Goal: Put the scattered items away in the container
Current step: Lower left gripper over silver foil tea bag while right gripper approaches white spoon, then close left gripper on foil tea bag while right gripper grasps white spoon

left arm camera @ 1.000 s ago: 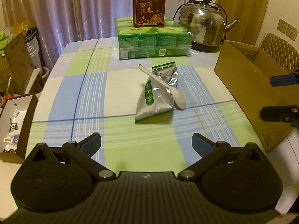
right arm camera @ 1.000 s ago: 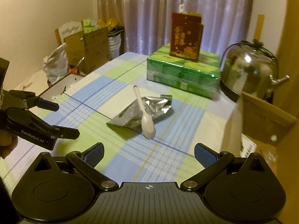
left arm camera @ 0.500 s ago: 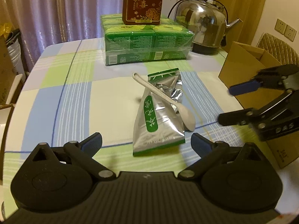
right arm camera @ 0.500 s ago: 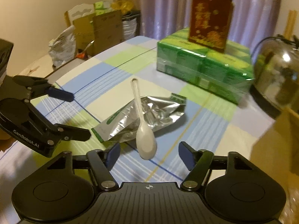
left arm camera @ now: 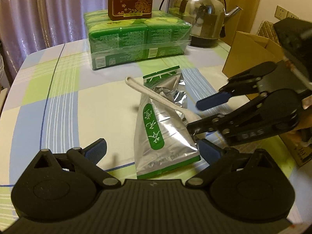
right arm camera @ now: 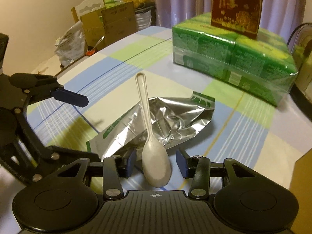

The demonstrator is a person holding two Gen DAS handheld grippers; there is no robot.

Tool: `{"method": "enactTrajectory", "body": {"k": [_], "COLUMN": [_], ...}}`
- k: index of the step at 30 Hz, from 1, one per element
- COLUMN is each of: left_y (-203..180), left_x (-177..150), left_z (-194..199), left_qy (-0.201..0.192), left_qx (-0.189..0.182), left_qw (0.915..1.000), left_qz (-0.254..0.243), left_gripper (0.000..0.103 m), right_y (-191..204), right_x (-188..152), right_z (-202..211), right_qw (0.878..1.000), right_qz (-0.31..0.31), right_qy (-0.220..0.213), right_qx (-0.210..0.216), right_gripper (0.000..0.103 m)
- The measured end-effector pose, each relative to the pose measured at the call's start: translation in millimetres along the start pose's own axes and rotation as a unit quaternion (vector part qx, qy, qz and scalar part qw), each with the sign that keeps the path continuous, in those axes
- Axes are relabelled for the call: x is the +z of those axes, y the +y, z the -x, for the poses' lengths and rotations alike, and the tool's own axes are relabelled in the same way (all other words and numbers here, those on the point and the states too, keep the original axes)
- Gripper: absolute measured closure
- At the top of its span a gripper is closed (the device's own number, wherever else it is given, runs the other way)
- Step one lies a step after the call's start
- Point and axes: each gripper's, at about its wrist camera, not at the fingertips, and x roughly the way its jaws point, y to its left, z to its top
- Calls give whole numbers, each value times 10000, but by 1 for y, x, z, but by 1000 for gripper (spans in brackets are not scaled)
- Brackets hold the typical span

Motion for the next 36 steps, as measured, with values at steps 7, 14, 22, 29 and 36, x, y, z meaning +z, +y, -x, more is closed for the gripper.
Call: {"method": "enactTrajectory", "body": {"k": [7, 14, 22, 29, 36], "left_y": [-2, -7, -18, -30, -43], "left_x": [-2, 3, 13, 15, 0], "left_z": [-4, -8, -38, -54, -28], "left_qy": [31, -137, -95, 140, 529], "left_qx": [-38, -51, -50, 398, 536], "left_qw": [9999, 9999, 9999, 9988, 9958], "left_qz": [-101, -11, 18, -252, -519], "left_gripper": [4, 4, 11, 33, 46], "right_y": [-5, -3, -12, -11, 0], "right_x": [1, -4, -25, -43, -54], "right_z": [-8, 10, 28, 32, 44], "right_qw": [9997, 9990, 9908, 9845, 9805], "right_qz": [-210, -330, -772, -951, -1216], "right_qy": [-3, -62, 181, 396, 459], "right_qx": [116, -292, -1095, -1419, -1476], "right_gripper": [75, 75, 75, 75, 75]}}
